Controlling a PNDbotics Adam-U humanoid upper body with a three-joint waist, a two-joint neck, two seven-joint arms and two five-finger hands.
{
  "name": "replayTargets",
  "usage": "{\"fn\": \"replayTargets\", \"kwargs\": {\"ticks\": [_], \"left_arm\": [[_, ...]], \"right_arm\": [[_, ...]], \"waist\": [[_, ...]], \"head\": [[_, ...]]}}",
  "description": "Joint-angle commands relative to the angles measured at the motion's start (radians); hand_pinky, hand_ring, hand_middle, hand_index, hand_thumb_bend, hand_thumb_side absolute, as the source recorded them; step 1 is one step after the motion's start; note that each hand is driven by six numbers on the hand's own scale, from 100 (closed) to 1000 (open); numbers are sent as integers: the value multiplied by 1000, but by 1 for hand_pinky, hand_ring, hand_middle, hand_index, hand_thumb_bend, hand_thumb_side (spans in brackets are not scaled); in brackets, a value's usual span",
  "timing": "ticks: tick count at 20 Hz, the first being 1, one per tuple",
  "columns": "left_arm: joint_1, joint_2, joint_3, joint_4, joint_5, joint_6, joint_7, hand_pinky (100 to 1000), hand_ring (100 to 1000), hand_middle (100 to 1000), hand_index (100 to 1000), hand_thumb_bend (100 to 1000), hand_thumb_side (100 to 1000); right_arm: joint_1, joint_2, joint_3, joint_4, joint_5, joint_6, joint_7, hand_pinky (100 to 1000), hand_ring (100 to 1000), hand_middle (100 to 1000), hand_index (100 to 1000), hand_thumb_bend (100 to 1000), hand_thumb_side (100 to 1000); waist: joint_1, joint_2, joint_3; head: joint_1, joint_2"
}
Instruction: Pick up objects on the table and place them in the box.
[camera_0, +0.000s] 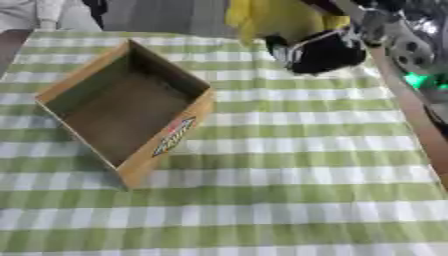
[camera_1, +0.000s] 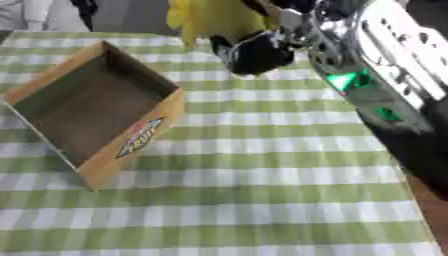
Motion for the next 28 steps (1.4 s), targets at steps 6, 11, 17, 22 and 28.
{"fn": "replayTargets", "kwargs": {"ticks": [6, 11, 17, 22, 28], "left_arm": [[-6, 15, -12, -19, 12, 1, -15, 730, 650, 601, 723, 100, 902], [-7, 15, -13, -19, 15, 0, -18, 730, 650, 601, 723, 100, 902], [-22, 5, -30, -19, 26, 1, -36, 731, 649, 601, 722, 100, 902], [-27, 2, -30, -19, 30, 0, -42, 731, 649, 601, 722, 100, 902], [-36, -1, -31, -19, 33, -2, -46, 732, 649, 601, 721, 100, 902]], "right_arm": [[-130, 214, 15, 243, 71, 104, 44, 784, 775, 387, 529, 100, 361], [-147, 259, 20, 324, 67, 88, -10, 785, 775, 386, 529, 100, 360], [-171, 351, 25, 422, 55, 124, -50, 788, 768, 378, 522, 100, 337], [-163, 469, 20, 539, 104, 147, -114, 788, 768, 382, 525, 100, 326], [-152, 572, 6, 682, 140, 121, -198, 788, 767, 382, 524, 100, 320]], "waist": [[3, -17, 24], [4, -16, 28], [0, 4, 82], [-4, 15, 97], [-7, 29, 114]], "head": [[-31, -4], [-37, -1], [-109, -12], [-118, -24], [-126, -37]]}}
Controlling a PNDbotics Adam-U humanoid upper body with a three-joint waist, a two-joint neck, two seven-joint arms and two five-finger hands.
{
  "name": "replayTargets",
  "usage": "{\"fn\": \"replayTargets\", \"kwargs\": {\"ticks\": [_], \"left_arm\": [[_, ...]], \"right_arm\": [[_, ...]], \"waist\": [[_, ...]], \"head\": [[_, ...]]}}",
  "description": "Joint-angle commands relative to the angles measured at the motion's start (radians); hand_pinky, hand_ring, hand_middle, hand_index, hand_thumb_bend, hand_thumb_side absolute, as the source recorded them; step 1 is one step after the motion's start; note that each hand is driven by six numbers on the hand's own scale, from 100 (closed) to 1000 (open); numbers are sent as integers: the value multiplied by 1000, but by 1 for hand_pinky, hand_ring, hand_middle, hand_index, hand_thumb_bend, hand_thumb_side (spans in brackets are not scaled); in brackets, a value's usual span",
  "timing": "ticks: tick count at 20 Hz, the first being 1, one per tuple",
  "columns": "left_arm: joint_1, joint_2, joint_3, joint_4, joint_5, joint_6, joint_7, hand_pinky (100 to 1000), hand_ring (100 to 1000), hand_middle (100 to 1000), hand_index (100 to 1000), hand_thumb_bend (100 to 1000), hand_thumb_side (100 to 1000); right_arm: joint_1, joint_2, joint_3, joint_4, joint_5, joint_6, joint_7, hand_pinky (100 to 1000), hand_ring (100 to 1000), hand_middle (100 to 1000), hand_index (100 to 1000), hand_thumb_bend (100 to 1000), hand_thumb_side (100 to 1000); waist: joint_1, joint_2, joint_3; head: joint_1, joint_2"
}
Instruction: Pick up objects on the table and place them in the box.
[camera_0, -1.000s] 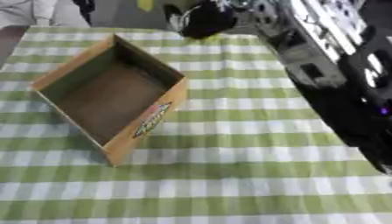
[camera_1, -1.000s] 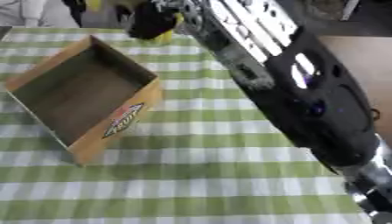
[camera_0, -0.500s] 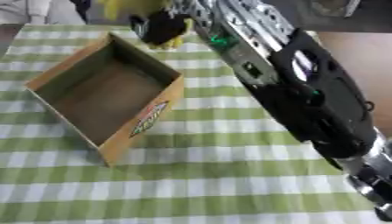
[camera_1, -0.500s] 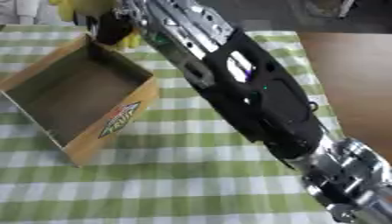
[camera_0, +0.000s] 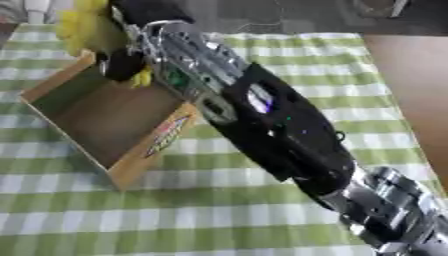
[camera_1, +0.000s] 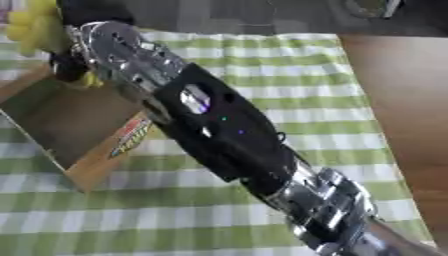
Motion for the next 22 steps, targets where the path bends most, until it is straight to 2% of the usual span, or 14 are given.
{"fn": "replayTargets", "kwargs": {"ticks": [1, 7, 16, 19, 22], "left_arm": [[-11, 7, -3, -19, 2, -3, -7, 732, 649, 601, 721, 100, 902], [-19, 5, -6, -19, 5, -4, -11, 732, 649, 601, 721, 100, 902], [-22, 3, -6, -19, 7, -5, -14, 732, 649, 601, 721, 100, 902], [-22, 3, -5, -19, 8, -5, -13, 732, 649, 601, 721, 100, 901], [-22, 4, -6, -19, 8, -5, -13, 732, 649, 601, 720, 100, 900]], "right_arm": [[-14, 40, -22, 66, 19, -6, -38, 788, 767, 382, 523, 100, 320], [-8, 87, -56, 205, 36, -41, -130, 787, 768, 383, 524, 100, 325], [-13, 96, -87, 286, 4, -55, -266, 788, 773, 391, 535, 100, 363], [-16, 98, -88, 305, -10, -68, -283, 793, 797, 457, 618, 100, 432], [-18, 99, -86, 318, -22, -93, -262, 810, 842, 584, 786, 100, 546]], "waist": [[6, -13, 7], [4, -2, 22], [4, 2, 24], [5, 1, 23], [5, 0, 21]], "head": [[-9, -19], [-15, -31], [-14, -39], [-13, -41], [-13, -40]]}}
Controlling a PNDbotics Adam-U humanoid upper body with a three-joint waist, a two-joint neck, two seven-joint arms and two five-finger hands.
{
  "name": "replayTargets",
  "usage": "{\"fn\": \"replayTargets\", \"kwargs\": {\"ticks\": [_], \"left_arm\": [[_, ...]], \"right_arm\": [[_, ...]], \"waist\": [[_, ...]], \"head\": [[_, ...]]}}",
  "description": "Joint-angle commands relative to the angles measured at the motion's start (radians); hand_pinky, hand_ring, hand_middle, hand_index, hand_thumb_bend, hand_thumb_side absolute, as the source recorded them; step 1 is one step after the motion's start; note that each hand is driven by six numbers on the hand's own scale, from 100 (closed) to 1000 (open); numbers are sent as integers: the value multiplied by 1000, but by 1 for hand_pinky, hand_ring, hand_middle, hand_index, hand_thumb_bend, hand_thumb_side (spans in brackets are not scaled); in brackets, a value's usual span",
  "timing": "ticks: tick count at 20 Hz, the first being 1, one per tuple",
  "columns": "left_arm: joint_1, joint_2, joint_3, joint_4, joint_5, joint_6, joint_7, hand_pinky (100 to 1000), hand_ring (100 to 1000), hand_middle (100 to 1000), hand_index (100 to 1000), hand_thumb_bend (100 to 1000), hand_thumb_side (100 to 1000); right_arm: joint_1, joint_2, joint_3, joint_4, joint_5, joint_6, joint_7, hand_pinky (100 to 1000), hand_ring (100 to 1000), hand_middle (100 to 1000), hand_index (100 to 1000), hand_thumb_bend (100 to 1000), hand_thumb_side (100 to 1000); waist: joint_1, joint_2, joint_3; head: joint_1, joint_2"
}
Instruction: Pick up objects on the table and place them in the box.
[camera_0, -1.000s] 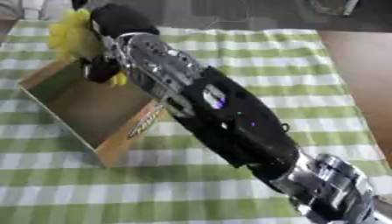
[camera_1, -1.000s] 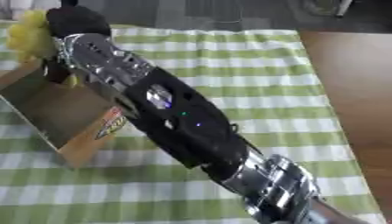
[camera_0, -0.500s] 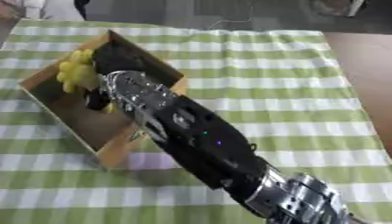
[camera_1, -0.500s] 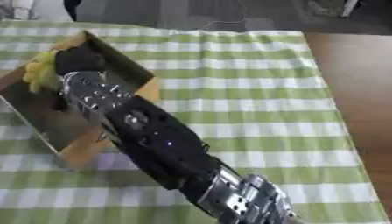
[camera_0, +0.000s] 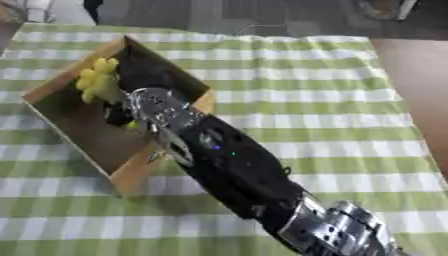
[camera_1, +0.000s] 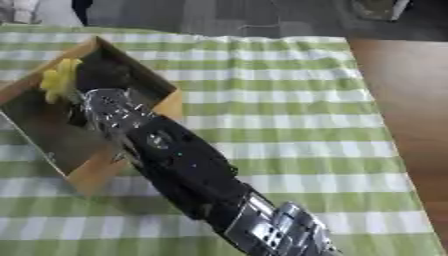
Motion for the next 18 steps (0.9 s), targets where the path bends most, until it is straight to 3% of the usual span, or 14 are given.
{"fn": "replayTargets", "kwargs": {"ticks": [1, 4, 6, 8, 10, 13, 18], "left_arm": [[-6, 13, 0, -19, 3, -1, -1, 732, 649, 601, 721, 100, 900], [-5, 14, 0, -19, 4, -1, 0, 732, 649, 602, 721, 100, 900], [-5, 15, 0, -19, 4, 0, 1, 733, 649, 602, 721, 100, 905], [-5, 16, 0, -19, 4, 1, 1, 732, 649, 602, 721, 100, 899], [-5, 17, 0, -19, 5, 1, 2, 732, 649, 602, 721, 100, 899], [-5, 18, 0, -19, 6, 2, 3, 733, 649, 602, 721, 100, 899], [-3, 19, 1, -19, 5, 3, 4, 733, 649, 602, 721, 100, 899]], "right_arm": [[-27, 9, -6, 4, -17, -28, 22, 814, 850, 605, 805, 112, 560], [-34, 7, -10, 1, -20, -45, 64, 823, 871, 685, 857, 190, 599], [-37, 6, -12, -5, -15, -48, 85, 831, 898, 747, 889, 304, 645], [-41, 5, -14, -11, -9, -48, 102, 835, 912, 771, 903, 383, 647], [-43, 5, -15, -16, -4, -47, 115, 846, 937, 813, 941, 531, 641], [-49, 2, -19, -24, -1, -43, 131, 855, 947, 832, 967, 654, 608], [-55, -6, -23, -58, -11, -29, 131, 860, 948, 834, 978, 684, 610]], "waist": [[9, -20, 0], [9, -23, 0], [9, -24, 0], [8, -26, 0], [8, -28, 0], [8, -30, -1], [10, -34, -6]], "head": [[1, -13], [1, -14], [1, -14], [1, -14], [1, -14], [2, -13], [5, -11]]}}
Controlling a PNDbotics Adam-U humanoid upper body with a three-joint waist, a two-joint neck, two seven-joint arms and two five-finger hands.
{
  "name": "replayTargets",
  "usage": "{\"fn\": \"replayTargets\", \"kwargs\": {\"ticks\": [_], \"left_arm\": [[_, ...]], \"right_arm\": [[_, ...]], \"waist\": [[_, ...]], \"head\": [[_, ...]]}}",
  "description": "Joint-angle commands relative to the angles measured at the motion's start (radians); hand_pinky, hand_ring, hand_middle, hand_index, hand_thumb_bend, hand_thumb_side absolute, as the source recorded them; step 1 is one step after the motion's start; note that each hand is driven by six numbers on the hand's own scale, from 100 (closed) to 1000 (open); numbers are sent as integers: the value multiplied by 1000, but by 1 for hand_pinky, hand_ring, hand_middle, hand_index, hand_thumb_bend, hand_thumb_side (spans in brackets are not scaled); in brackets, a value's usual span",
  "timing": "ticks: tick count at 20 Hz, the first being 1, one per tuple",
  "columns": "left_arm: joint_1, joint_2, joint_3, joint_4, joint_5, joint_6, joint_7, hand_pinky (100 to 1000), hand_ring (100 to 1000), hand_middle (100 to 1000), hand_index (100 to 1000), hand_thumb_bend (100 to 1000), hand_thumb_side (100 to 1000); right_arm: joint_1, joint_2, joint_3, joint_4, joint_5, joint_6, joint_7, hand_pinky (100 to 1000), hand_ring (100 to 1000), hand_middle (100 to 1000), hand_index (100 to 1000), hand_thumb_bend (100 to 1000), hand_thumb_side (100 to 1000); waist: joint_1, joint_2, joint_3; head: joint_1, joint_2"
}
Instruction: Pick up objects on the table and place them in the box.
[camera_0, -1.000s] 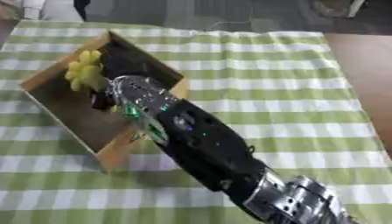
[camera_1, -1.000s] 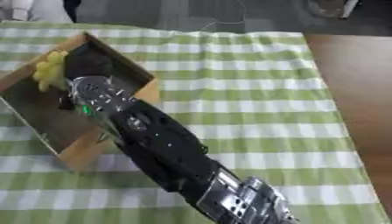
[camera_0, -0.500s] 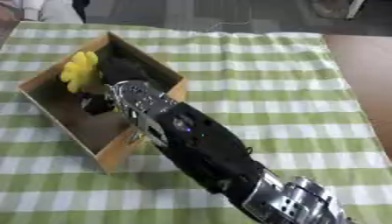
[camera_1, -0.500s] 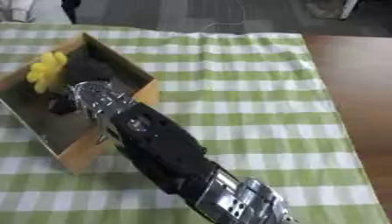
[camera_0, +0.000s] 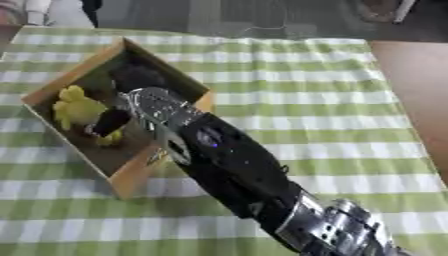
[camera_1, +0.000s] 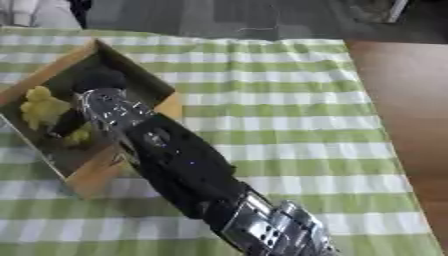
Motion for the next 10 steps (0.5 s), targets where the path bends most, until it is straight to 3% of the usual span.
{"fn": "replayTargets", "kwargs": {"ticks": [1, 2, 3, 5, 10], "left_arm": [[-2, 19, 2, -19, 2, 1, 3, 733, 649, 602, 721, 100, 899], [-1, 19, 2, -19, 2, 1, 4, 733, 649, 602, 721, 100, 898], [0, 19, 2, -19, 2, 1, 4, 733, 649, 602, 721, 100, 898], [2, 20, 2, -19, 2, 1, 6, 733, 649, 602, 721, 100, 898], [7, 24, 3, -19, 2, 0, 9, 732, 649, 602, 722, 100, 898]], "right_arm": [[-31, -14, -10, -52, -9, 12, -3, 861, 947, 832, 978, 684, 614], [-34, -19, -11, -64, -15, 16, -4, 862, 946, 831, 977, 684, 620], [-36, -24, -12, -78, -23, 20, -5, 863, 944, 829, 976, 638, 680], [-41, -36, -13, -112, -41, 28, -5, 865, 942, 826, 974, 681, 641], [-51, -84, -10, -227, -96, 39, -13, 867, 931, 812, 957, 621, 746]], "waist": [[10, -26, -1], [11, -27, -2], [12, -29, -3], [14, -33, -6], [20, -42, -21]], "head": [[4, -8], [5, -7], [7, -6], [9, -4], [18, 6]]}}
